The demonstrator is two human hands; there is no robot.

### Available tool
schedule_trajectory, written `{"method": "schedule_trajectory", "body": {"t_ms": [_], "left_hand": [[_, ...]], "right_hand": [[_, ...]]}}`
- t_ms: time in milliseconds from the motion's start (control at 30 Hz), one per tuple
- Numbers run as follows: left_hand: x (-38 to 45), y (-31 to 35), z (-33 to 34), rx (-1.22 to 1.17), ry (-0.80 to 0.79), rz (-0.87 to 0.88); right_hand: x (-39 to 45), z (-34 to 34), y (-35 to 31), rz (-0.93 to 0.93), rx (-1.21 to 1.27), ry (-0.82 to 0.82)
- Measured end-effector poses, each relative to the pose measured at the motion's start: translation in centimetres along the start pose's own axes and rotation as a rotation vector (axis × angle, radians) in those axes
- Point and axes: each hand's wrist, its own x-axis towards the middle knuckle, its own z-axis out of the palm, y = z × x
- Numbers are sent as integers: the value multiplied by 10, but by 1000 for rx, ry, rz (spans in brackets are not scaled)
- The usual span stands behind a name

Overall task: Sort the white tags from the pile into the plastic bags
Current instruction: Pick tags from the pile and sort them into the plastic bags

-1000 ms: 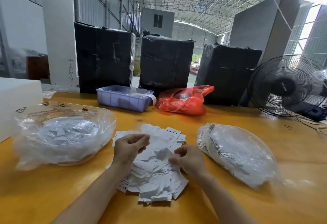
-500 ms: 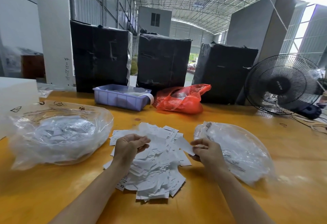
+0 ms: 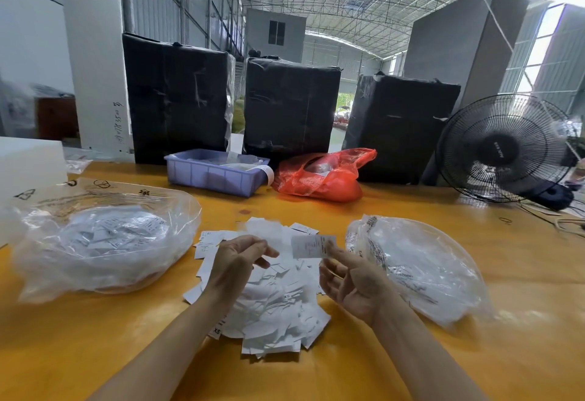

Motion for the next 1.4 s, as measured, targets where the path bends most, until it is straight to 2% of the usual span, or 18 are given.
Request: {"method": "schedule_trajectory", "body": {"t_ms": [100,433,567,667,733,867,1067,1133,1200,1267,1400], "left_hand": [[-1,0,1,5,-23,14],[-2,-1,5,25,-66,16],[-2,3,8,-178,-78,-56],[-4,4,11,-241,-94,-71],[-5,4,13,-231,-99,-42],[-4,1,14,-51,-46,79],[-2,-3,14,77,-71,129],[-1,-3,13,28,-34,88],[1,-5,10,-36,14,26],[3,-6,8,-104,38,-51],[3,-5,7,-216,-39,-139]], "right_hand": [[-2,1,0,0,-33,20],[-6,7,0,-31,25,-72],[-5,8,2,-86,10,-80],[-6,10,8,-150,-45,-106],[-6,11,12,-214,-123,-100],[-5,10,16,-312,-277,-111],[-10,11,15,-443,-861,-218],[-11,11,12,-460,-931,-192],[-13,9,8,-481,-854,-123],[-12,5,4,-480,-627,-42],[-10,1,2,-485,-304,6]]}}
